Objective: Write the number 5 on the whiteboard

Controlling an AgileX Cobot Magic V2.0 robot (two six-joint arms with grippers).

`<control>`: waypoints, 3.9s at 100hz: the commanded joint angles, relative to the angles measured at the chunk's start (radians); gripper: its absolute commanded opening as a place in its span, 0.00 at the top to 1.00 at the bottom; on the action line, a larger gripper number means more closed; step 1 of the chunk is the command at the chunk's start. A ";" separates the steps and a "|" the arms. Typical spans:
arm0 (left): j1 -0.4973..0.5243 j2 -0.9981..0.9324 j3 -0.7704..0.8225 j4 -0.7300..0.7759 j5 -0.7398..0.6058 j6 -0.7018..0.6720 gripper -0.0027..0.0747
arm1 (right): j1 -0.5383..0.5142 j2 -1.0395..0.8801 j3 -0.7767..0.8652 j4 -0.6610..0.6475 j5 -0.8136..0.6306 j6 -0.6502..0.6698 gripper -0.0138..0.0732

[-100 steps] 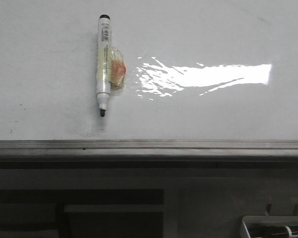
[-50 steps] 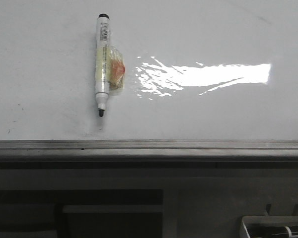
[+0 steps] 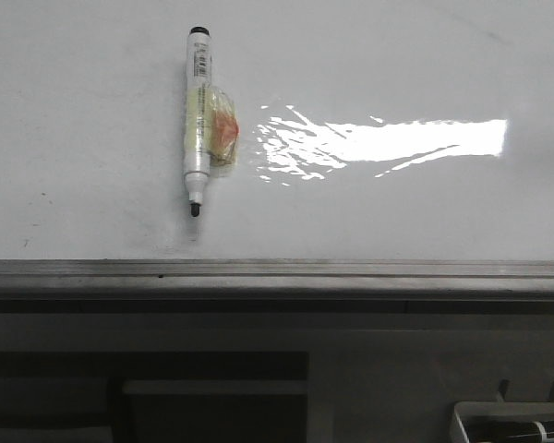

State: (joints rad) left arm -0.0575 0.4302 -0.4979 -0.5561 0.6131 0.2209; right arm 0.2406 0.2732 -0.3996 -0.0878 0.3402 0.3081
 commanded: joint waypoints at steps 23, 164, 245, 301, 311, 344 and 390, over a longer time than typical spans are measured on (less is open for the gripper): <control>-0.068 0.276 -0.061 -0.415 0.027 0.276 0.40 | -0.002 0.165 -0.115 -0.021 -0.007 -0.003 0.36; -0.769 0.883 -0.189 -0.543 -0.705 0.313 0.84 | 0.016 0.165 -0.109 -0.021 -0.007 -0.003 0.36; -0.769 0.721 -0.246 0.052 -0.133 0.877 0.99 | 0.864 0.473 -0.228 -0.011 0.019 -0.290 0.38; -0.903 0.697 -0.246 0.045 -0.189 0.997 0.99 | 0.890 0.663 -0.255 -0.033 -0.220 -0.290 0.38; -0.907 0.697 -0.246 0.045 -0.208 0.997 0.99 | 0.890 0.676 -0.255 -0.033 -0.214 -0.290 0.38; -0.907 0.680 -0.246 0.052 -0.204 0.997 0.99 | 0.837 0.638 -0.255 -0.058 -0.170 -0.290 0.38; -0.845 0.627 -0.246 0.065 -0.204 0.997 0.99 | 0.830 0.506 -0.255 -0.084 -0.127 -0.288 0.38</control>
State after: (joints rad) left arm -0.9032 1.0777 -0.7116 -0.4699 0.4569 1.2204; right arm 1.0763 0.7831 -0.6207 -0.1588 0.2783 0.0298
